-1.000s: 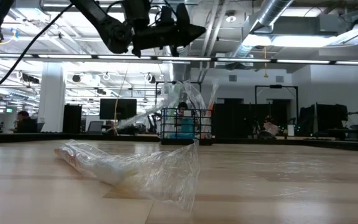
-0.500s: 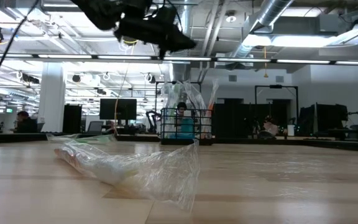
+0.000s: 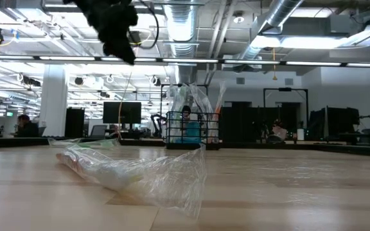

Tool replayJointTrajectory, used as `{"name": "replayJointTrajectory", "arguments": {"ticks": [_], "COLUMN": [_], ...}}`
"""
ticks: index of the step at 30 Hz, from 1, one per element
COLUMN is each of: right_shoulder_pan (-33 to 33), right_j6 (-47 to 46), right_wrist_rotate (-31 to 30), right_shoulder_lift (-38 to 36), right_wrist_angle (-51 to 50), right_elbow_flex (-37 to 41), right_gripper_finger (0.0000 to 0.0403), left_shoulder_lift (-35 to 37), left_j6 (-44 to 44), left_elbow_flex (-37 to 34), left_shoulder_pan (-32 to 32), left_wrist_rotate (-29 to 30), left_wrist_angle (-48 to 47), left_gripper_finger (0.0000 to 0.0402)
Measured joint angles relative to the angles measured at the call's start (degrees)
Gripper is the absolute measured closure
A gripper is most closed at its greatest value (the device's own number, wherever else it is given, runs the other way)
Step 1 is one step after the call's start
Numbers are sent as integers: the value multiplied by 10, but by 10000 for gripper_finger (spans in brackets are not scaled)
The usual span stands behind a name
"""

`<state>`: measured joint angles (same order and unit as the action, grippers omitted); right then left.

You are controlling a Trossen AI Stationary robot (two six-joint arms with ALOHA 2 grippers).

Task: Pick & Place toothbrushing station
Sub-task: Put the green toothbrush into the black wire organizer

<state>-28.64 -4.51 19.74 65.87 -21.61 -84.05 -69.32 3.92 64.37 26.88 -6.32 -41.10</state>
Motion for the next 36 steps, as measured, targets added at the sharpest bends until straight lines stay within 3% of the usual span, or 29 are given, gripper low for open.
{"name": "replayJointTrajectory", "arguments": {"ticks": [6,14,22,32,36], "right_shoulder_pan": [0,0,0,0,0], "right_j6": [-12,-26,-26,-30,-31], "right_wrist_rotate": [13,15,15,15,15], "right_shoulder_lift": [0,0,0,0,0], "right_wrist_angle": [37,41,40,40,40], "right_elbow_flex": [0,0,0,0,0], "right_gripper_finger": [284,284,284,284,284], "left_shoulder_lift": [-6,-41,-77,-152,-181], "left_j6": [44,94,181,212,218], "left_elbow_flex": [-79,-178,-201,-209,-209], "left_shoulder_pan": [-10,-9,-8,16,28], "left_wrist_rotate": [4,10,57,57,27], "left_wrist_angle": [11,9,42,115,120], "left_gripper_finger": [233,195,183,199,205]}}
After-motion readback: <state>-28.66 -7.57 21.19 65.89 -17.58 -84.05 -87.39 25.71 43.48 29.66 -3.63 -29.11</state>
